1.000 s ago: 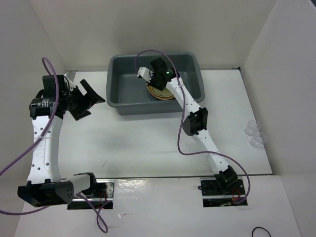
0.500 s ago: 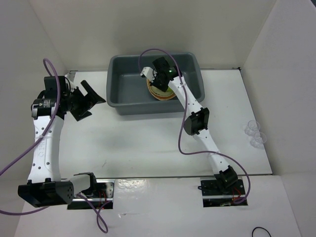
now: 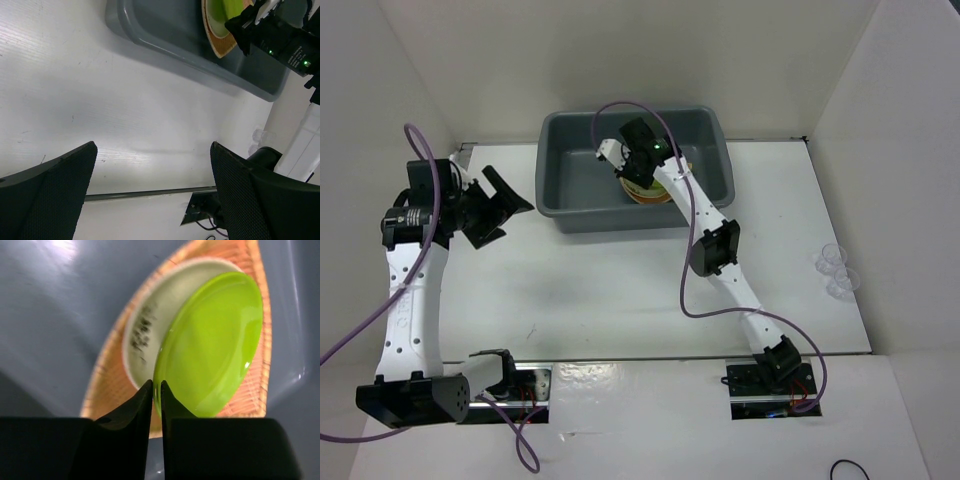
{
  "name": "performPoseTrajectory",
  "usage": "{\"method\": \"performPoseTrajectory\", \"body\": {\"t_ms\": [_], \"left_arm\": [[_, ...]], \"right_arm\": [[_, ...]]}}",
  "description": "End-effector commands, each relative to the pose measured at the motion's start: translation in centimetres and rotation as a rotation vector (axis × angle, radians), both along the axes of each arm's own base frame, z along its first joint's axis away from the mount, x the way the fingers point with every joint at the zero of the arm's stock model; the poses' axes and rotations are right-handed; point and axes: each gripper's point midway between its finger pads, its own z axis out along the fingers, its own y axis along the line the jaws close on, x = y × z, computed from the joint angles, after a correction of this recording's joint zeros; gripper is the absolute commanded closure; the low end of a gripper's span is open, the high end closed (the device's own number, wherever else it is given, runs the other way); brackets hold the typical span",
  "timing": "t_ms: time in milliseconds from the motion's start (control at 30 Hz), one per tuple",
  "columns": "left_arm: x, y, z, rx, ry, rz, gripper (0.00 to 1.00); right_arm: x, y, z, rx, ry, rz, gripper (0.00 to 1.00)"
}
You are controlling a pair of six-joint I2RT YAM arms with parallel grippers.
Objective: Place the mixed dishes into the plastic bin
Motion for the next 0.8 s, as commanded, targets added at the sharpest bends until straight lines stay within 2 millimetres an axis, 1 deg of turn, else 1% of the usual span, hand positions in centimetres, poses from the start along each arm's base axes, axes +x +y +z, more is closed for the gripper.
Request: {"method": "performPoseTrajectory", "body": {"t_ms": [0,33,100,133,167,200,233,267,300,367,400,433,467,500,533,567,600,633,667,700,733,767], "left_arm": [[-0.2,-0.2,0.9,-0.015,-0.040,0.004,0.00],[-0.2,-0.2,0.9,-0.015,-0.040,0.004,0.00],[-0.4,-0.2,1.1,-0.013,-0.051,0.004,0.00],[-0.4,-0.2,1.1,-0.013,-0.051,0.004,0.00],[-0.6,-0.2,1.0,-0.014,-0.049,0.004,0.00],[-0.6,-0.2,1.0,-0.014,-0.049,0.004,0.00],[-0.5,-0.4,0.8,-0.020,-0.050,-0.002,0.00],[-0.8,-0.4,0.6,-0.020,-0.049,-0.002,0.00],[-0.8,-0.4,0.7,-0.027,-0.046,0.004,0.00],[-0.9,-0.6,0.6,-0.033,-0.053,-0.004,0.00],[-0.7,-0.6,0.7,-0.032,-0.062,-0.004,0.00],[-0.7,-0.6,0.7,-0.032,-0.063,-0.004,0.00],[-0.6,-0.6,1.1,-0.030,-0.073,-0.005,0.00],[-0.7,-0.3,1.6,-0.016,-0.090,0.007,0.00],[-0.6,-0.1,1.8,-0.002,-0.100,0.008,0.00],[-0.7,0.2,2.3,0.016,-0.118,0.025,0.00],[-0.7,0.5,2.2,0.036,-0.121,0.024,0.00],[-0.6,0.7,2.6,0.064,-0.138,0.019,0.00],[-0.6,0.9,2.6,0.078,-0.140,0.019,0.00],[-0.3,1.2,2.3,0.092,-0.131,0.018,0.00],[-0.4,1.2,2.2,0.099,-0.132,0.012,0.00],[-0.1,1.3,1.0,0.102,-0.106,0.004,0.00]], "right_arm": [[-2.0,2.0,4.4,0.032,-0.044,0.044,0.83],[-2.3,2.5,4.4,0.033,-0.044,0.054,0.82],[-2.1,2.4,4.8,0.032,-0.057,0.048,0.80],[-2.4,2.9,5.6,0.042,-0.072,0.057,0.77],[-2.4,2.9,5.6,0.047,-0.070,0.050,0.74],[-2.4,2.7,6.1,0.045,-0.082,0.044,0.67],[-2.4,2.7,6.1,0.045,-0.082,0.044,0.63],[-2.3,2.4,6.8,0.040,-0.098,0.033,0.59],[-2.1,2.0,6.9,0.021,-0.111,0.017,0.49],[-1.8,1.4,7.0,0.004,-0.123,-0.013,0.43],[-2.0,1.4,8.6,0.026,-0.144,-0.022,0.41],[-1.4,0.0,9.6,0.041,-0.156,-0.057,0.41],[-1.0,-0.2,11.2,0.089,-0.186,-0.073,0.39],[-1.3,-0.6,14.5,0.173,-0.217,-0.114,0.36],[-1.0,-1.8,16.4,0.221,-0.236,-0.160,0.33],[-1.3,-2.5,18.2,0.272,-0.246,-0.195,0.29],[-2.1,-2.9,19.4,0.355,-0.215,-0.261,0.26],[-3.2,-3.8,21.6,0.409,-0.214,-0.293,0.21],[-3.4,-4.8,20.9,0.401,-0.170,-0.336,0.19],[-3.9,-5.7,21.2,0.371,-0.174,-0.363,0.17],[-4.9,-7.2,23.6,0.347,-0.240,-0.407,0.17],[-5.3,-8.0,23.0,0.327,-0.210,-0.427,0.16]]}}
